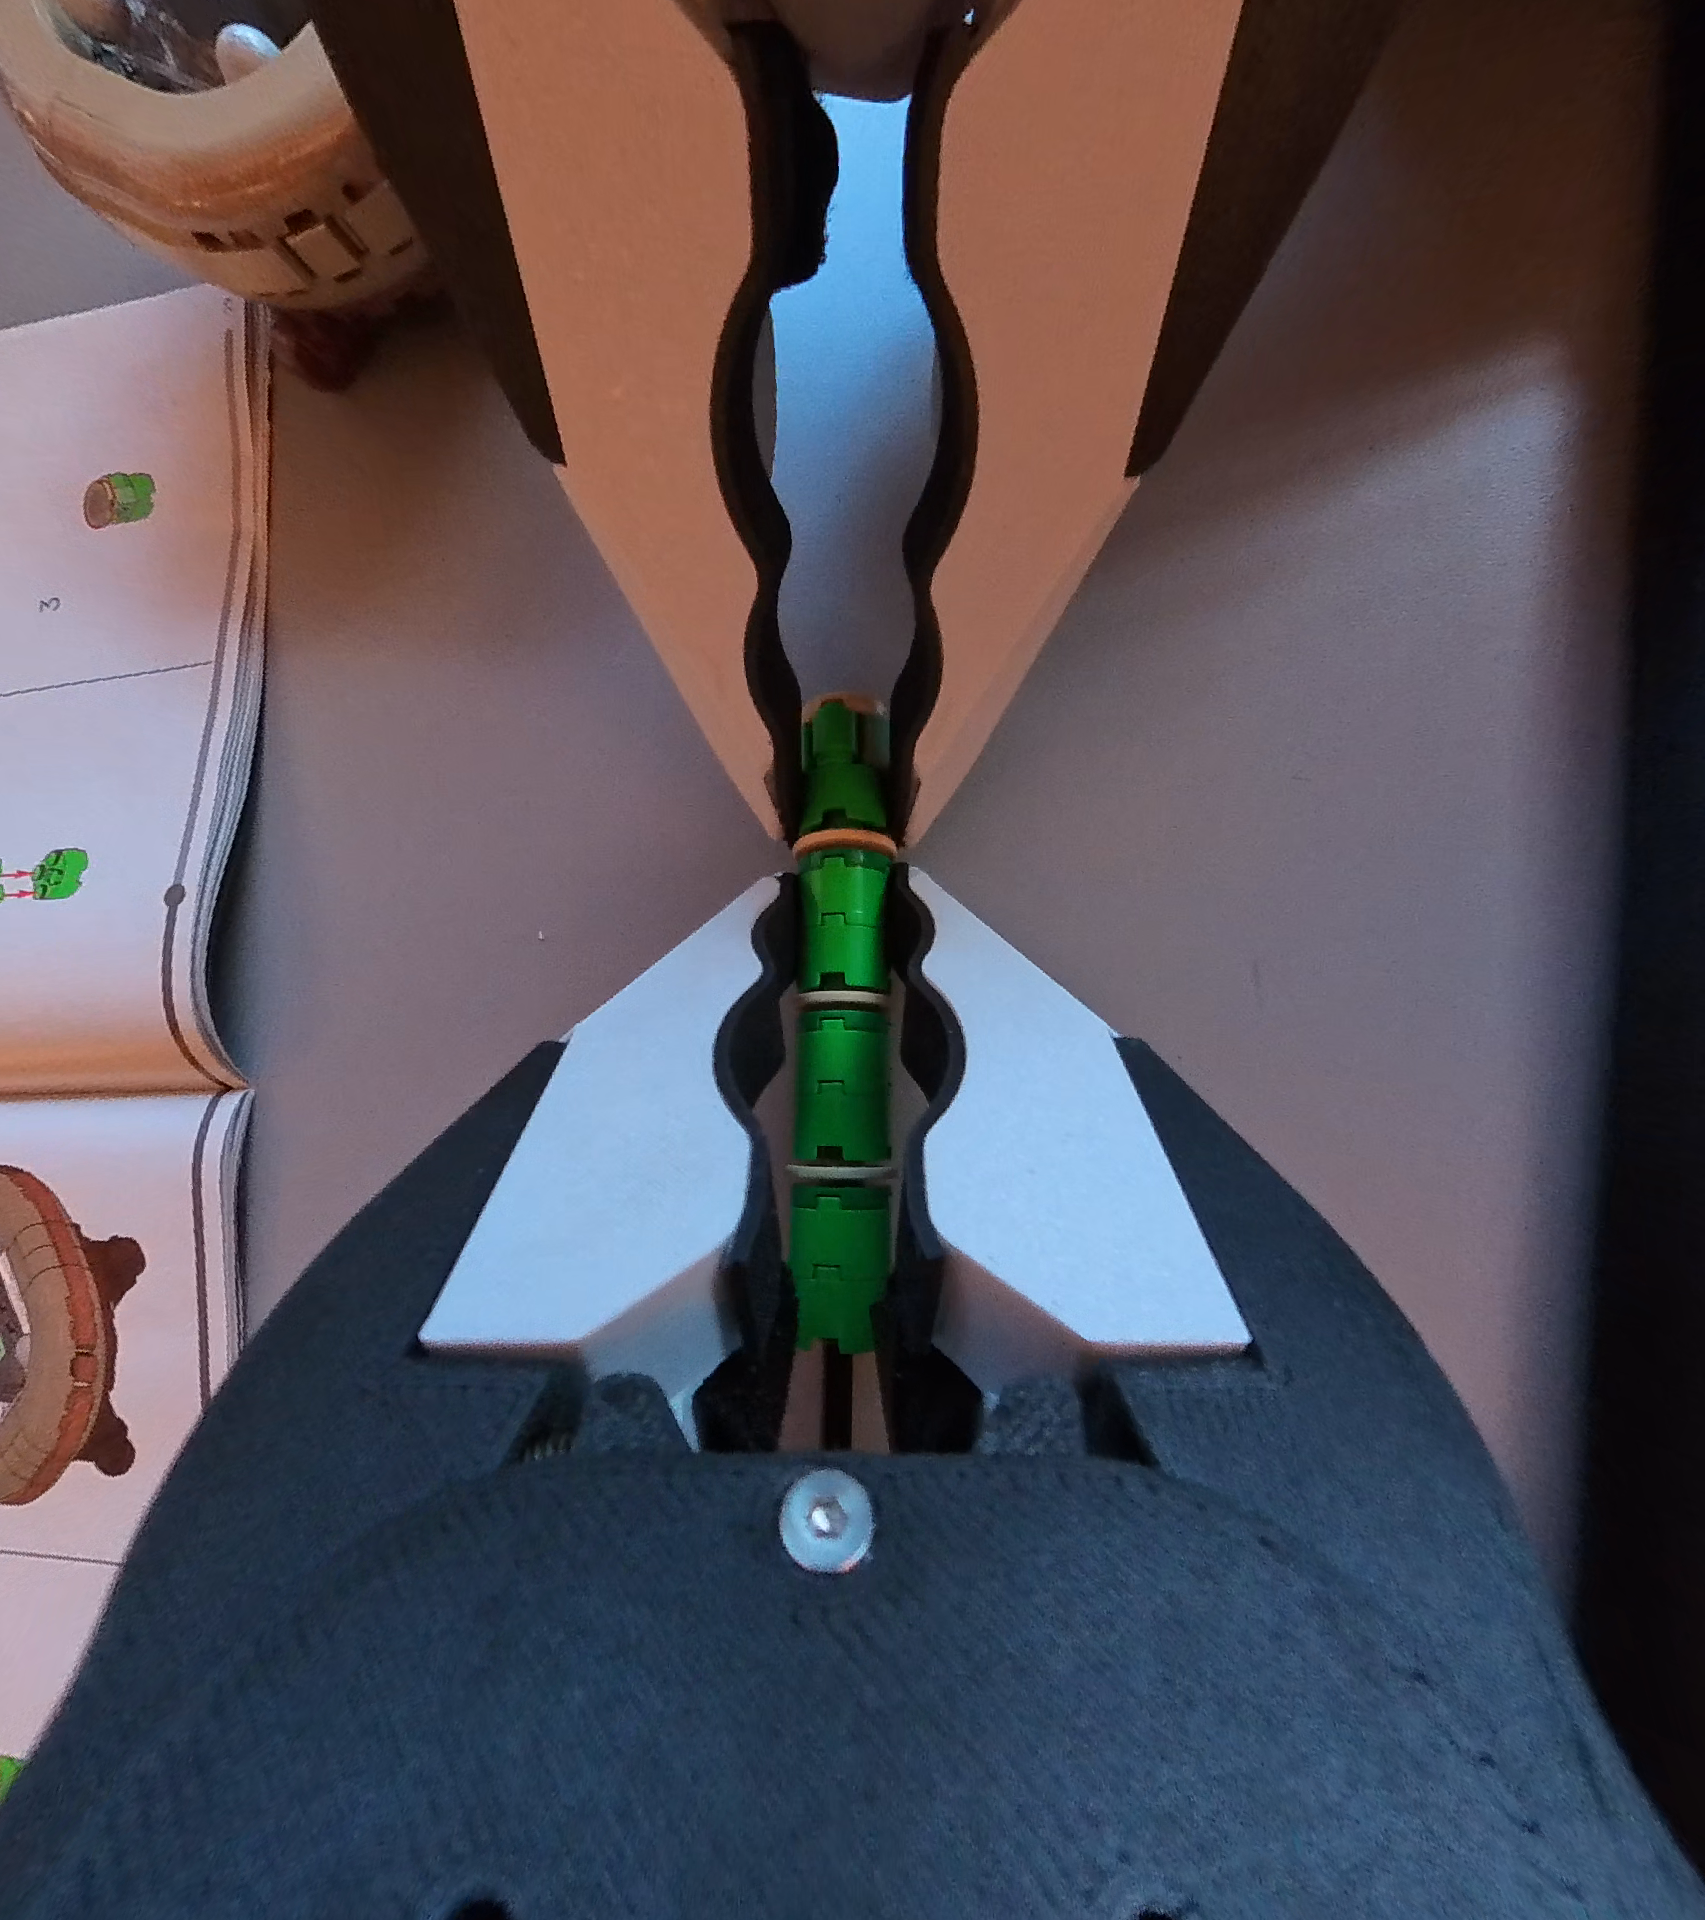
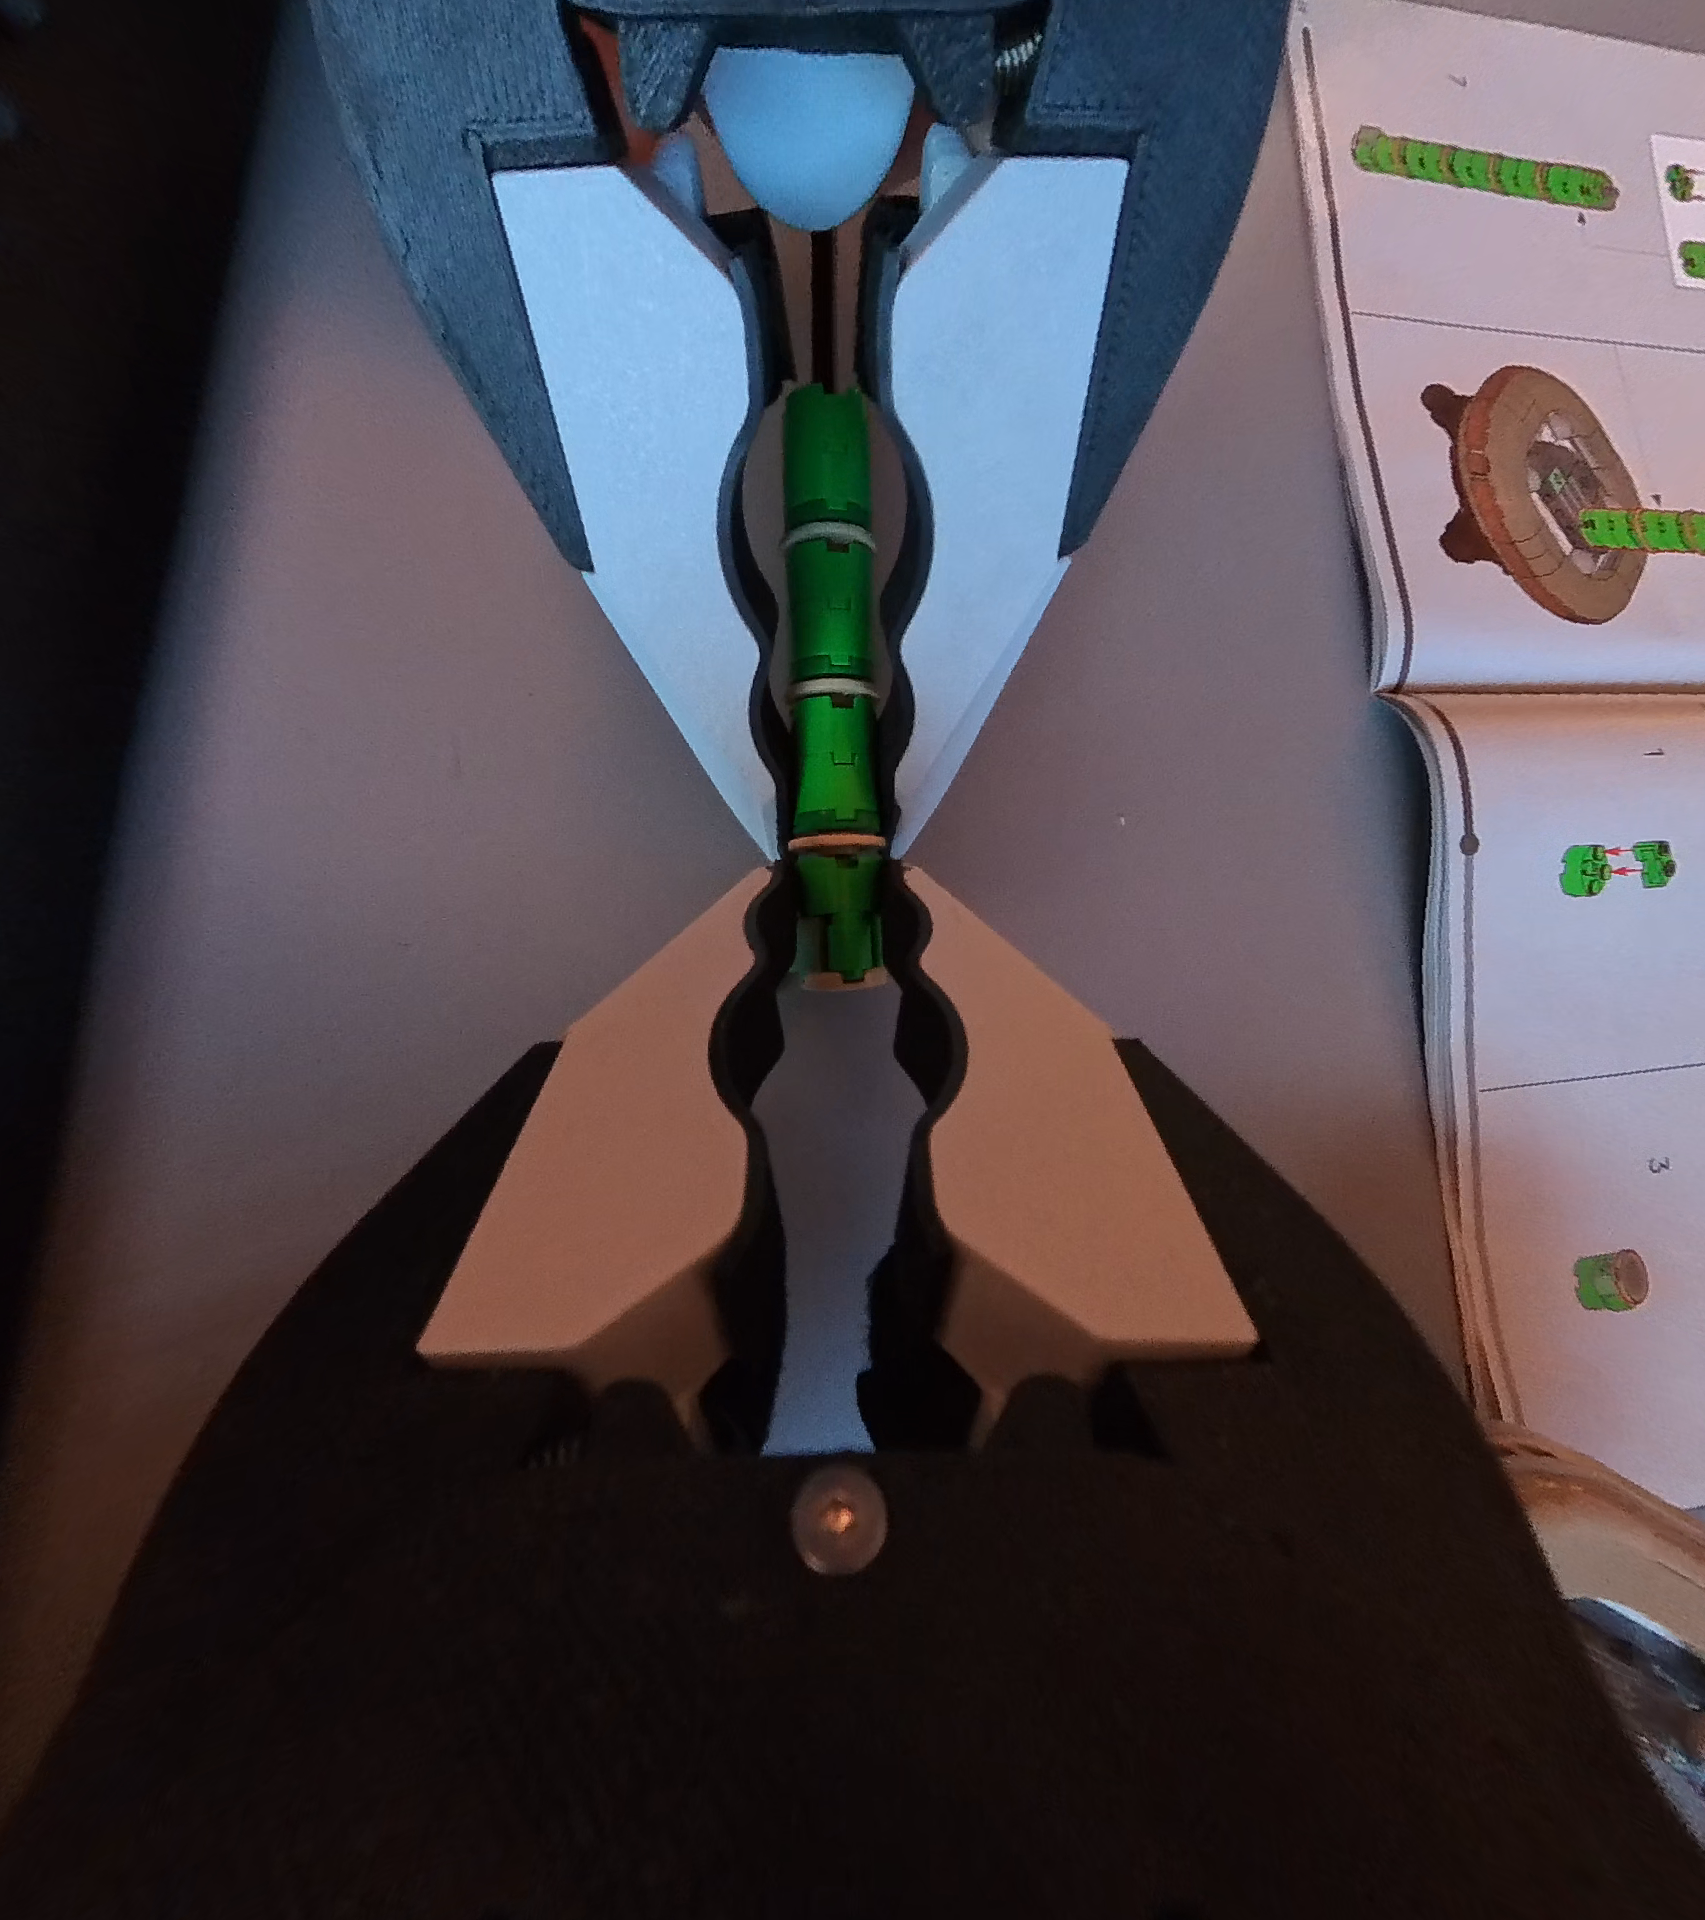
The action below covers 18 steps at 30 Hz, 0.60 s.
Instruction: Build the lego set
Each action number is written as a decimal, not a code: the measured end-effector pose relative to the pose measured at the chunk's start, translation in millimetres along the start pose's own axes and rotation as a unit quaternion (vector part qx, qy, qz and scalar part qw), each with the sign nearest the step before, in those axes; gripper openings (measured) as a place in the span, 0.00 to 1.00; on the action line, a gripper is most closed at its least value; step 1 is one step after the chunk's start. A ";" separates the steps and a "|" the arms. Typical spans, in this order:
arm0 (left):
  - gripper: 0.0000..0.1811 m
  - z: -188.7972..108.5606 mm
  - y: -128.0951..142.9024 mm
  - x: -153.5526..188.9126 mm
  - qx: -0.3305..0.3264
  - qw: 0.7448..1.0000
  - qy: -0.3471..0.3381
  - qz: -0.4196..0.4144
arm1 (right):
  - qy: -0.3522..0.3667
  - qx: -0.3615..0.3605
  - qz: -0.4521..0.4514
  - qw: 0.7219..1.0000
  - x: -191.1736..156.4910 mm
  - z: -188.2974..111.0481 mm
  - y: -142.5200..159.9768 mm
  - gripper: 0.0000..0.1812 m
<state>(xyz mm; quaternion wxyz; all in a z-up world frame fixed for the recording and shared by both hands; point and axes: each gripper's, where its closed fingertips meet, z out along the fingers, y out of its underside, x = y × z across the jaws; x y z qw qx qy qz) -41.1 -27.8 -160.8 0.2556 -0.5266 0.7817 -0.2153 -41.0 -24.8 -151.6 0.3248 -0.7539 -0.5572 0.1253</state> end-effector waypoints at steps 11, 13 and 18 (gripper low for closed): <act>0.09 -2.8 3.3 5.5 0.001 0.999 0.028 -0.016 | -0.016 0.009 0.009 1.000 -4.6 2.2 -0.6 0.09; 0.09 -7.4 10.7 1.1 -0.017 0.999 0.019 -0.020 | -0.016 0.000 0.008 1.000 -5.2 2.1 2.9 0.08; 0.08 -45.4 22.2 -23.4 0.034 0.996 0.000 -0.088 | 0.018 -0.034 0.070 0.997 19.6 -24.1 48.0 0.08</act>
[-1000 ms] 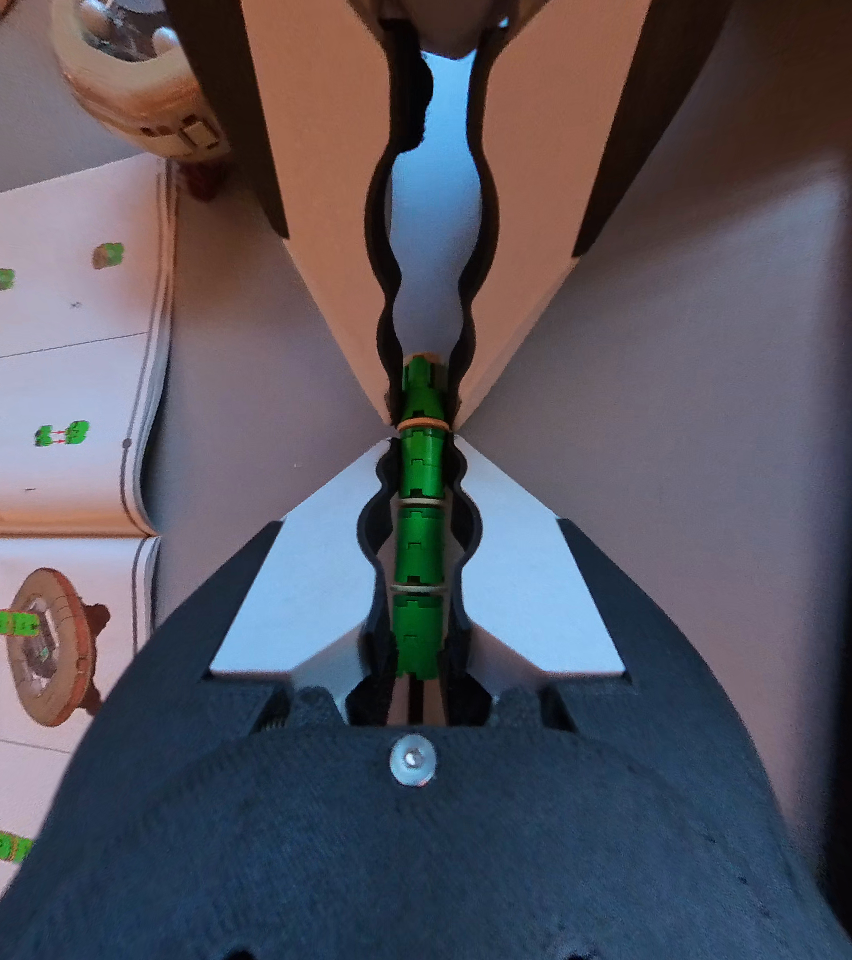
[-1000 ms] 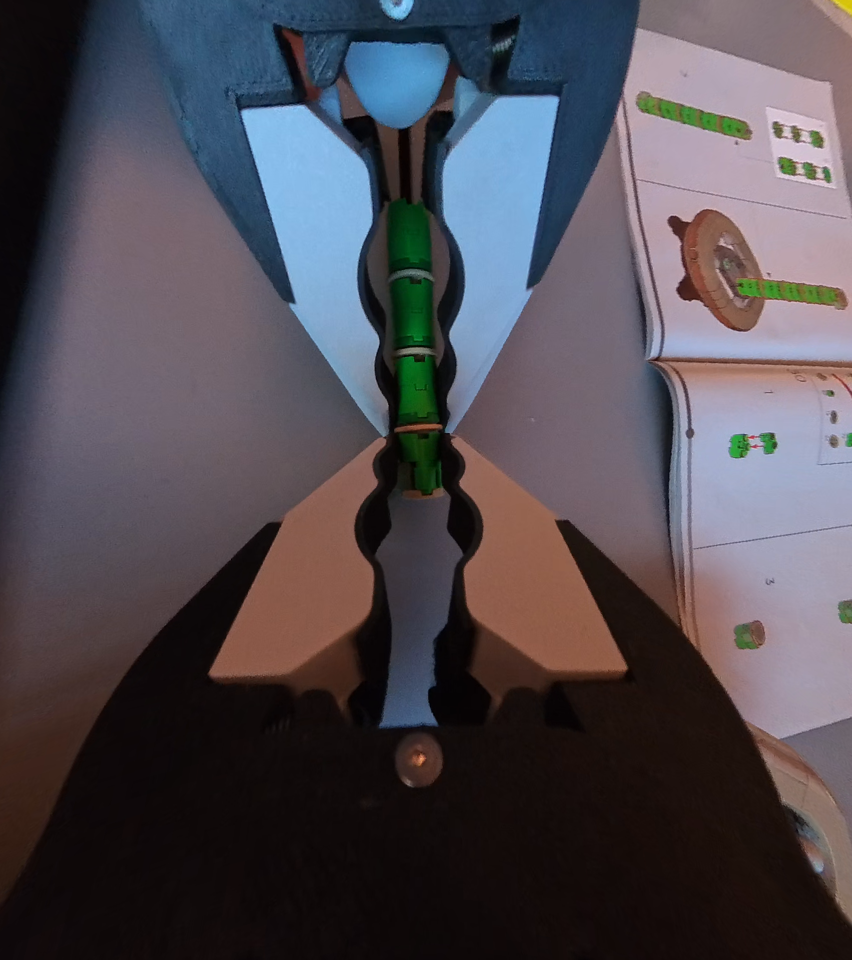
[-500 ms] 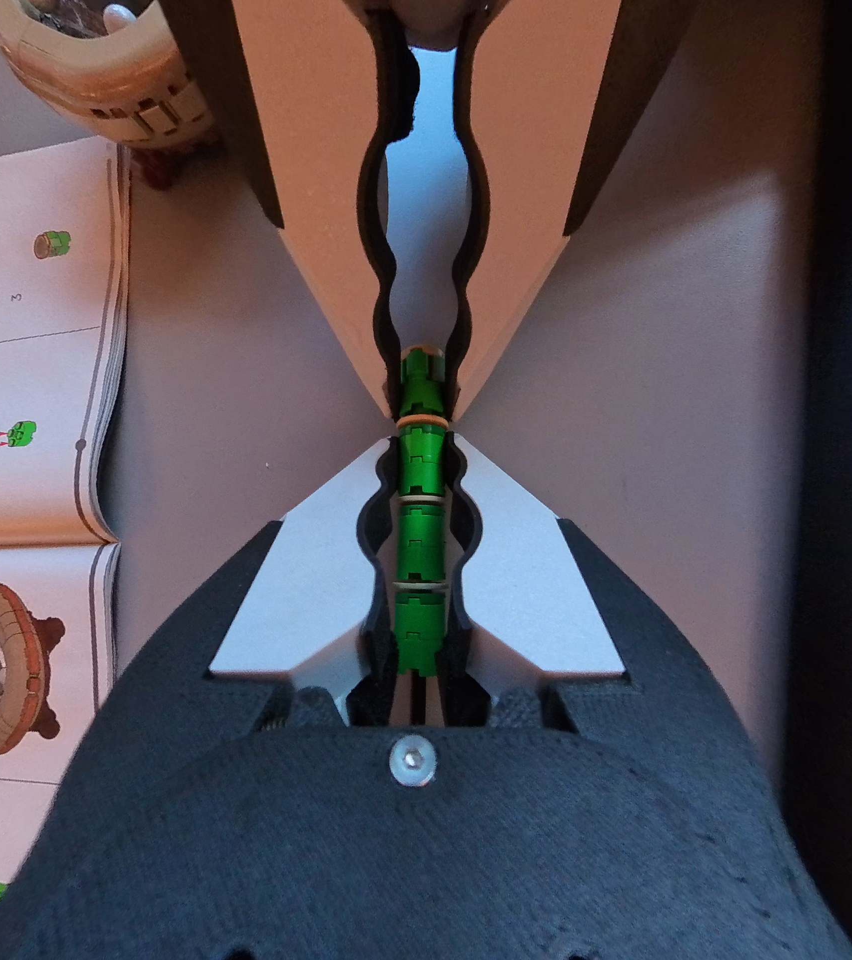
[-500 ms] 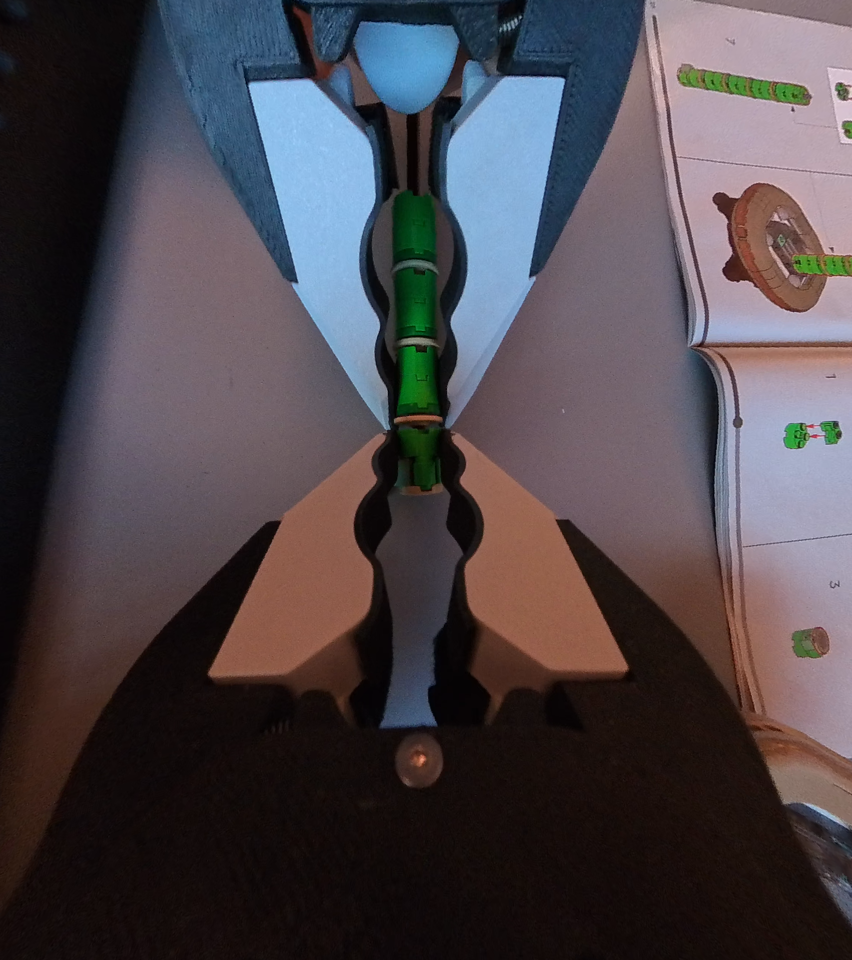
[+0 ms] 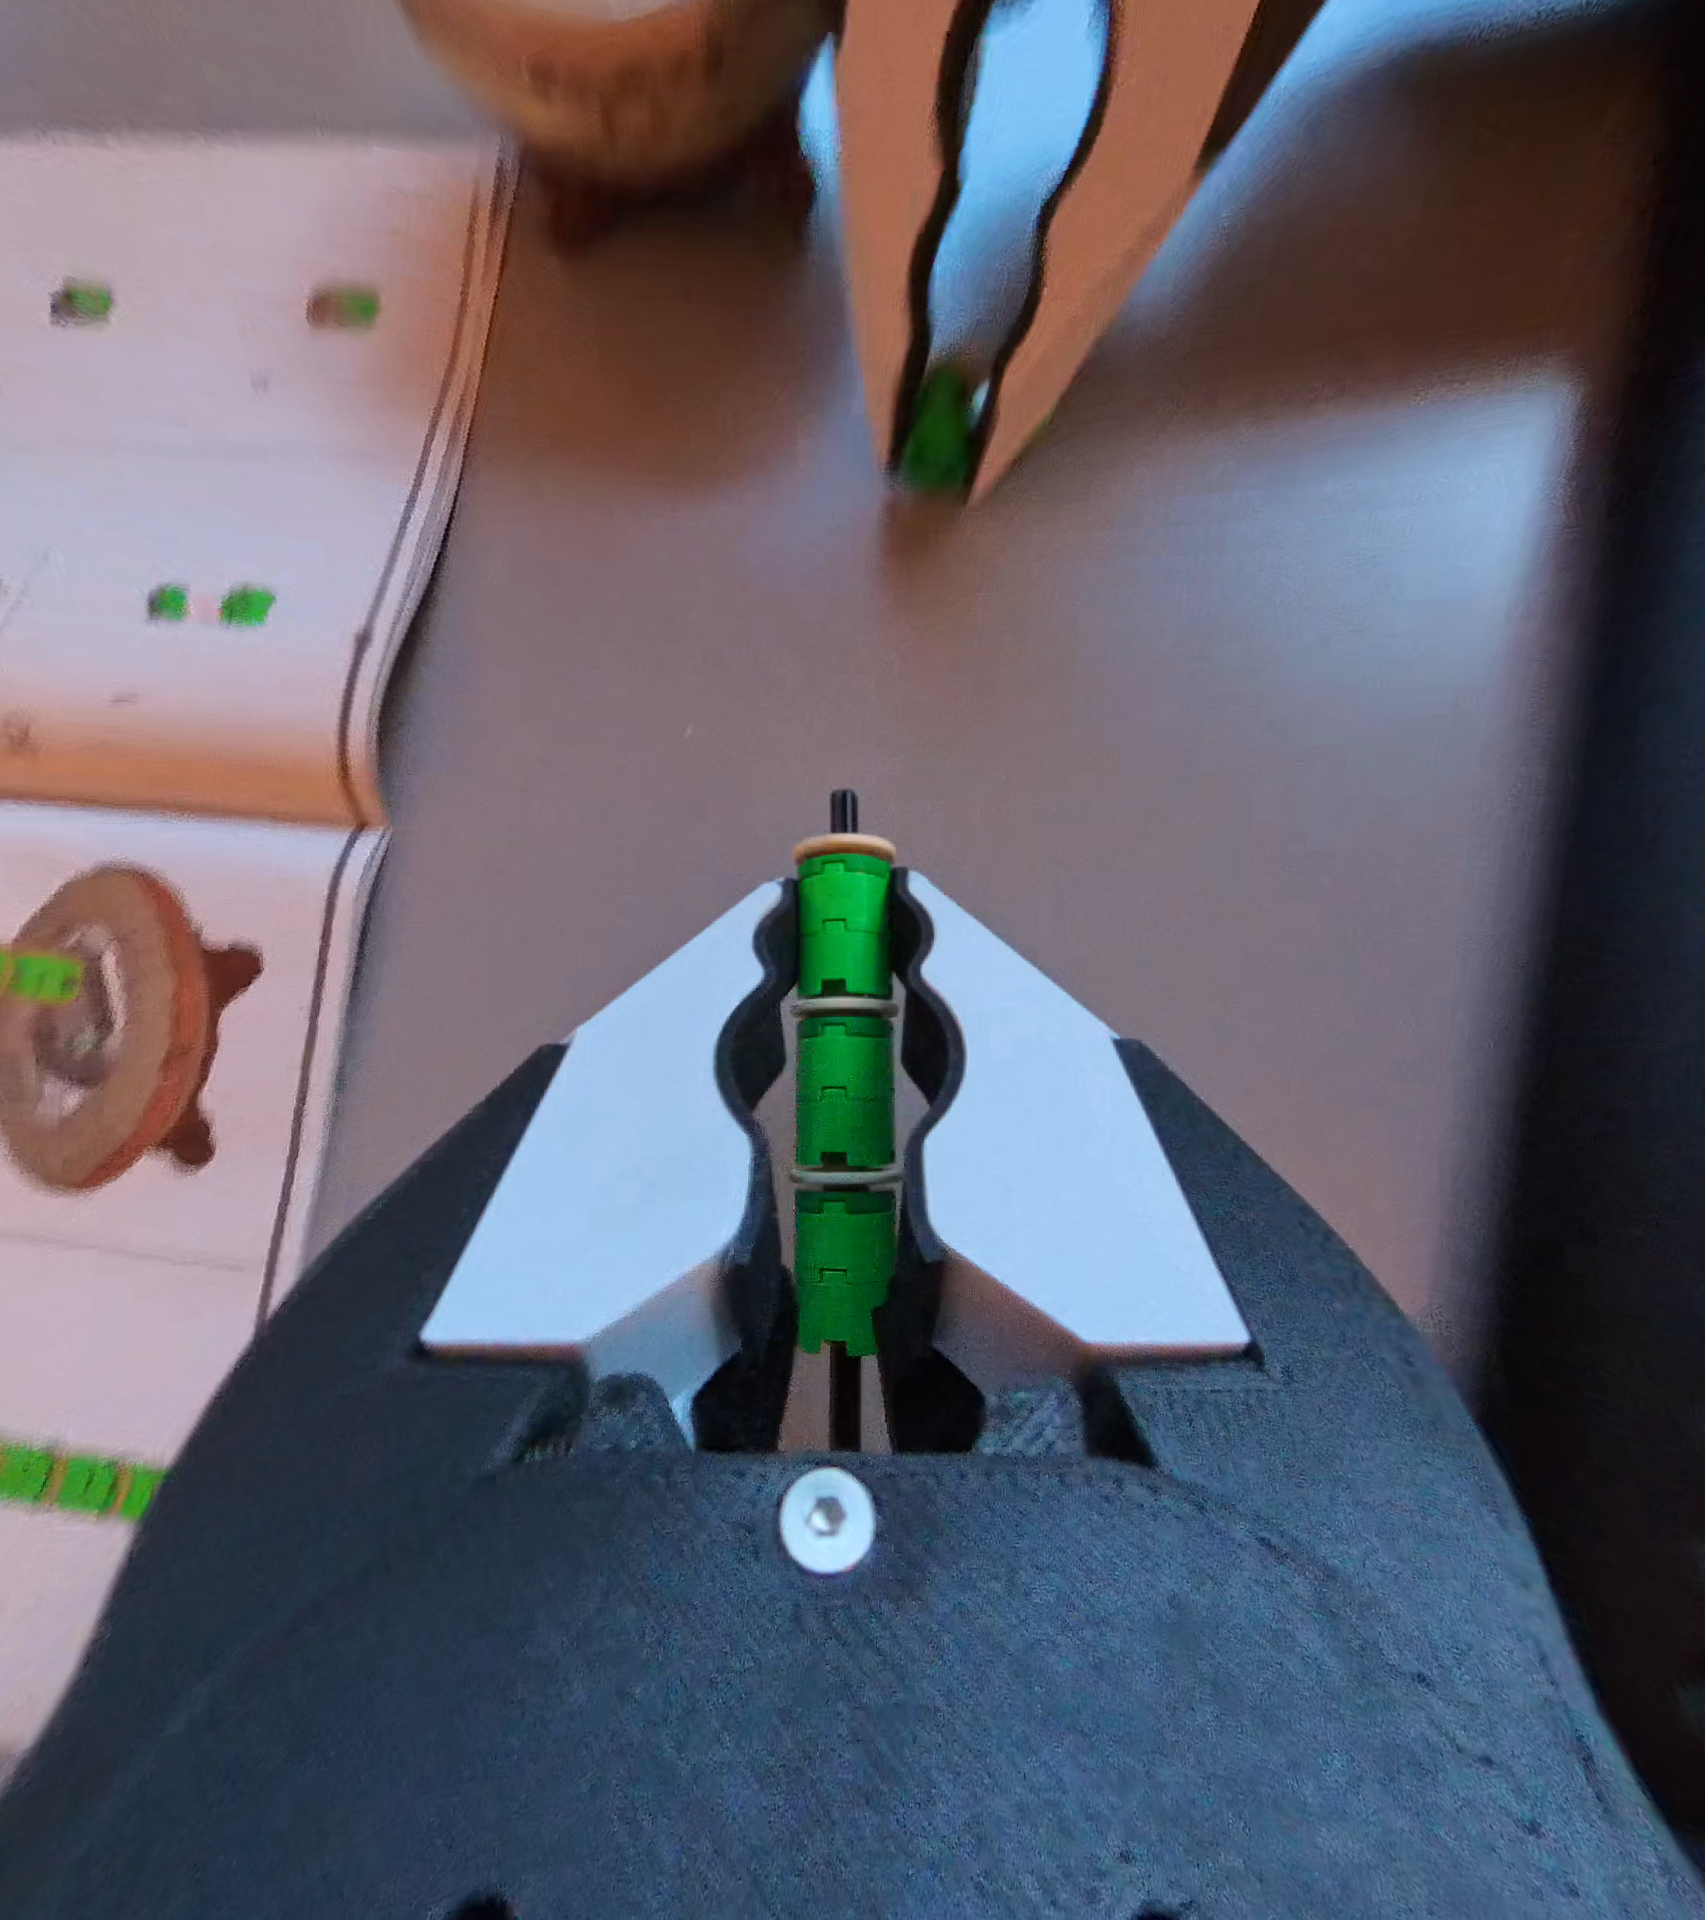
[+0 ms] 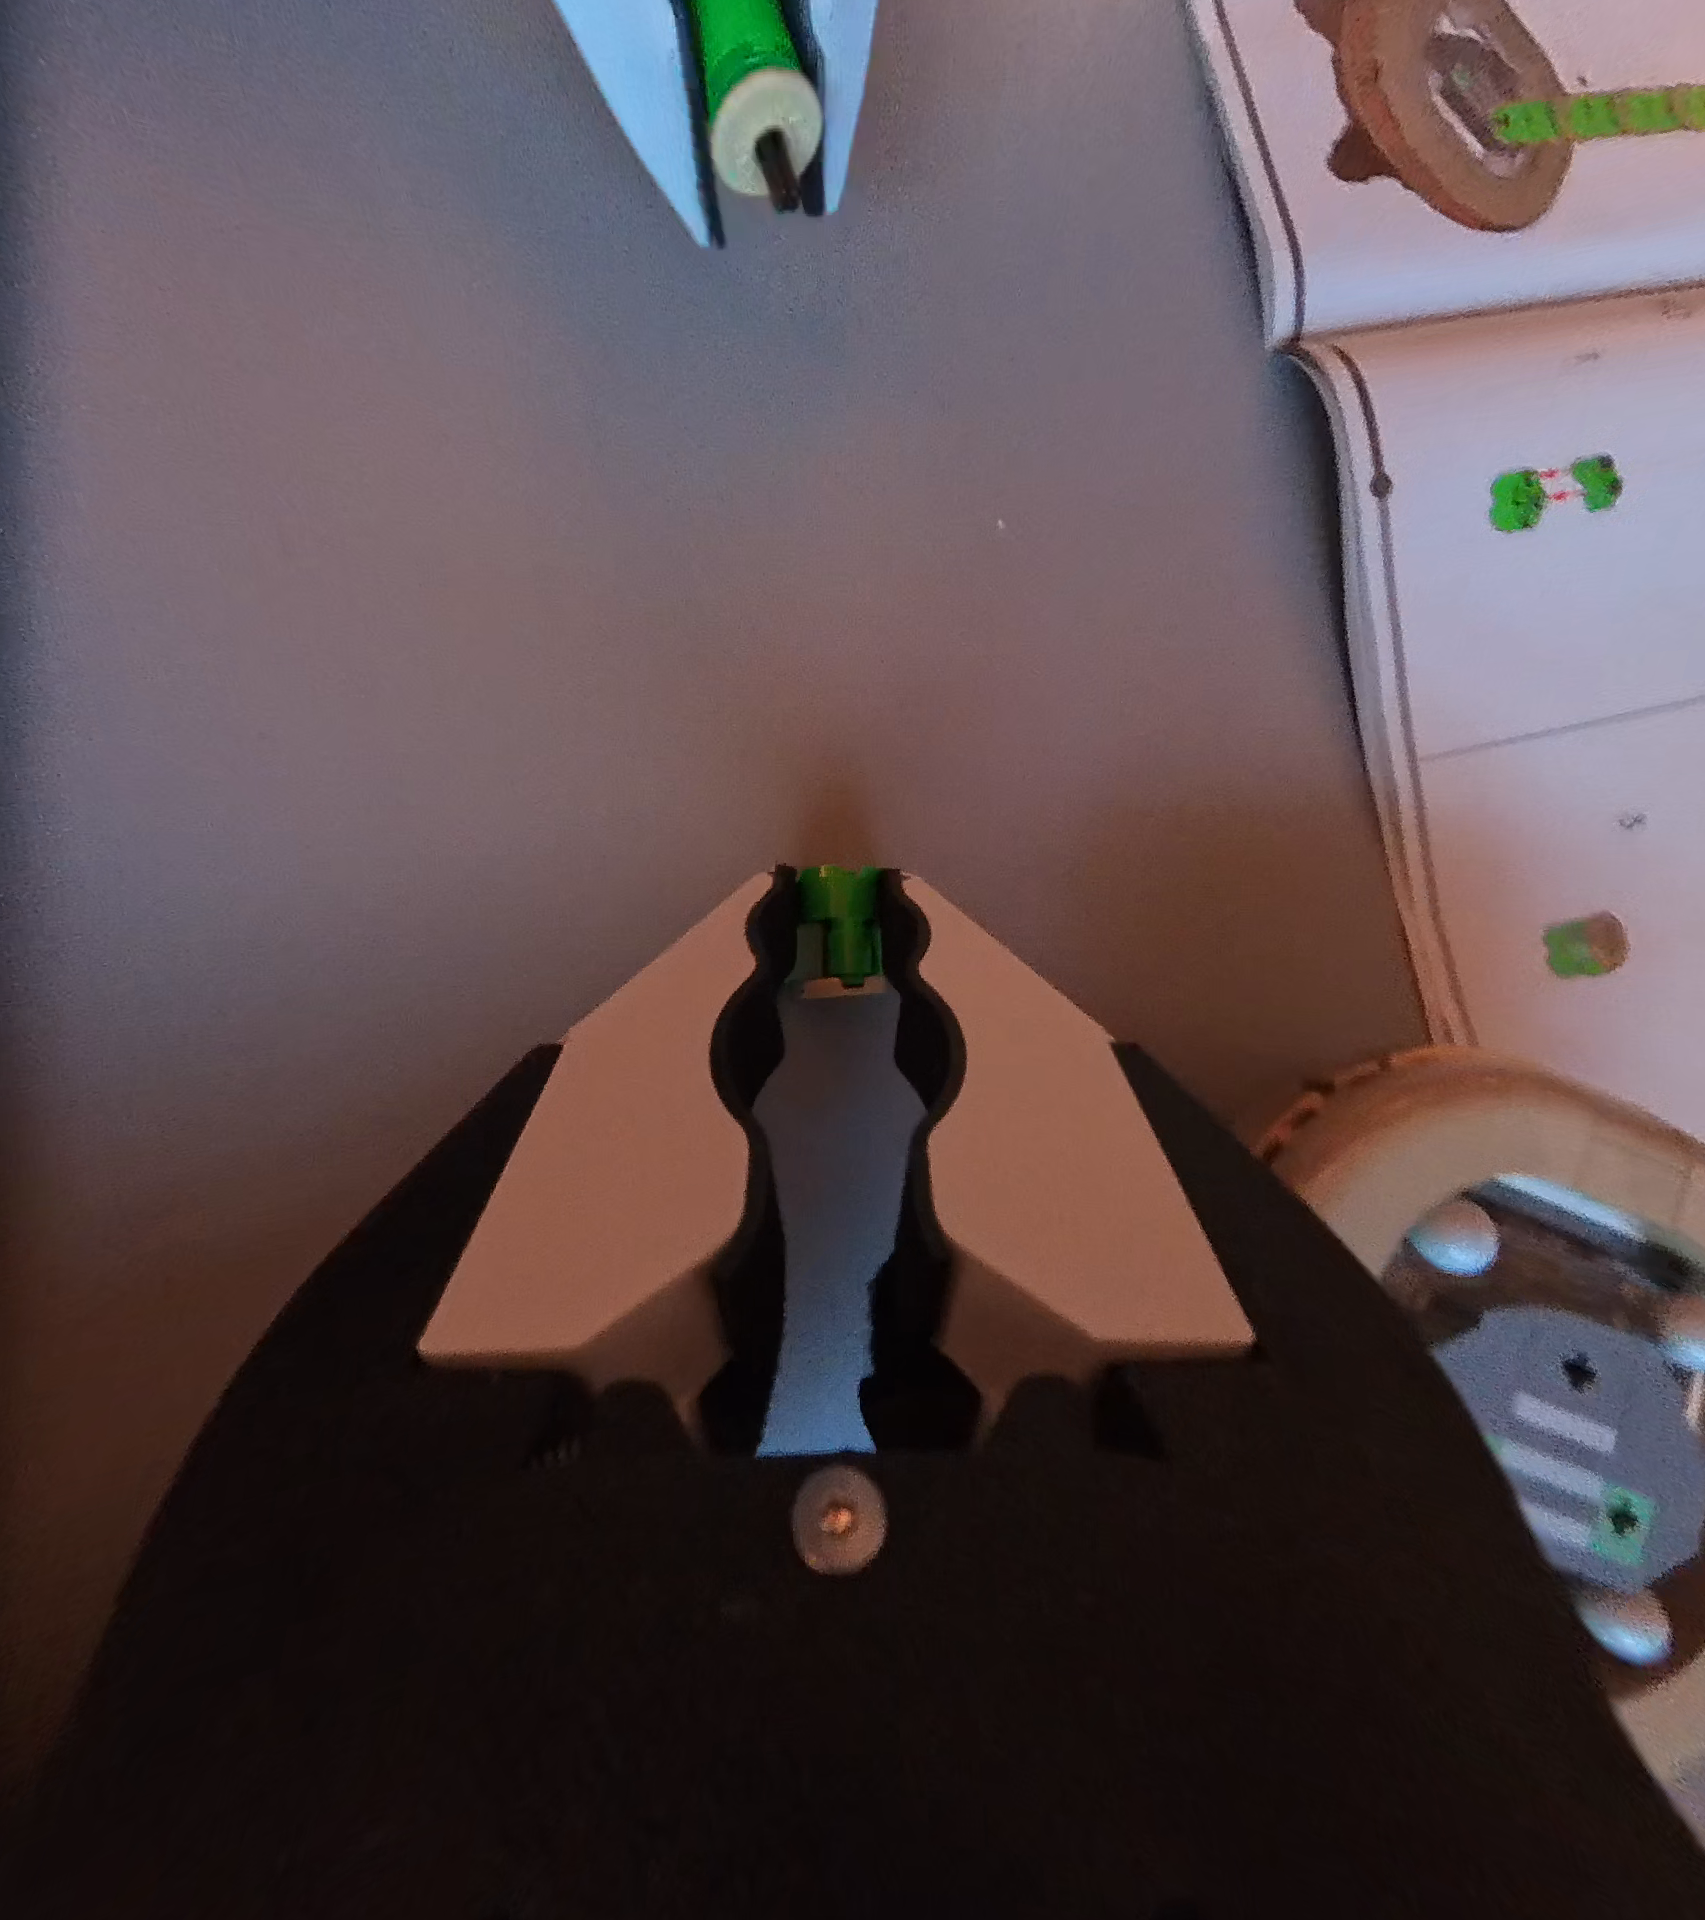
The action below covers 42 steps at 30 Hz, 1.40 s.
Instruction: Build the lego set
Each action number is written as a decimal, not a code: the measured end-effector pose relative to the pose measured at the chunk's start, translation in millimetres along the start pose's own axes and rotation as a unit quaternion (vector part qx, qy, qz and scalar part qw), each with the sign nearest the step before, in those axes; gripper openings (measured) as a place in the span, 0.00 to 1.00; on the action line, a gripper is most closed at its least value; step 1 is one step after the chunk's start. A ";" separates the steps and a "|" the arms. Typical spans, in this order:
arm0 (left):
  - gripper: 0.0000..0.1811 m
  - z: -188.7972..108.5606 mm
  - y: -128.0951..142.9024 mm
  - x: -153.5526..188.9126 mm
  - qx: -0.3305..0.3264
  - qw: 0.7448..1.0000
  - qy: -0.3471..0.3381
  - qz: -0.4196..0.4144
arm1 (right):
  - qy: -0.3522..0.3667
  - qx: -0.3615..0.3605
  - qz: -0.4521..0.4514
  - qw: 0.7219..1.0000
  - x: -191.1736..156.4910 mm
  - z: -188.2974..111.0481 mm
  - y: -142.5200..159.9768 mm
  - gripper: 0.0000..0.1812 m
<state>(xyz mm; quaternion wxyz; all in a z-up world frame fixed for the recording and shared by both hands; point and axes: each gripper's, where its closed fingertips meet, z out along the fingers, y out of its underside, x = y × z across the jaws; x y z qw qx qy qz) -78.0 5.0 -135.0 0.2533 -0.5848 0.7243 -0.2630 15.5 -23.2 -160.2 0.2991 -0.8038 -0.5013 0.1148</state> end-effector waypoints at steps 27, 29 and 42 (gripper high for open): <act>0.09 34.8 -14.3 32.2 -0.009 0.996 0.011 0.094 | -0.105 0.148 0.029 0.983 -35.6 8.0 -71.8 0.13; 0.09 33.4 -17.4 33.2 0.000 0.996 0.015 0.089 | -0.113 0.143 0.032 0.983 -37.7 11.1 -71.1 0.13; 0.09 36.1 -5.2 21.3 -0.023 0.997 0.004 0.073 | -0.109 0.272 0.015 0.956 -26.4 -49.1 -90.7 0.09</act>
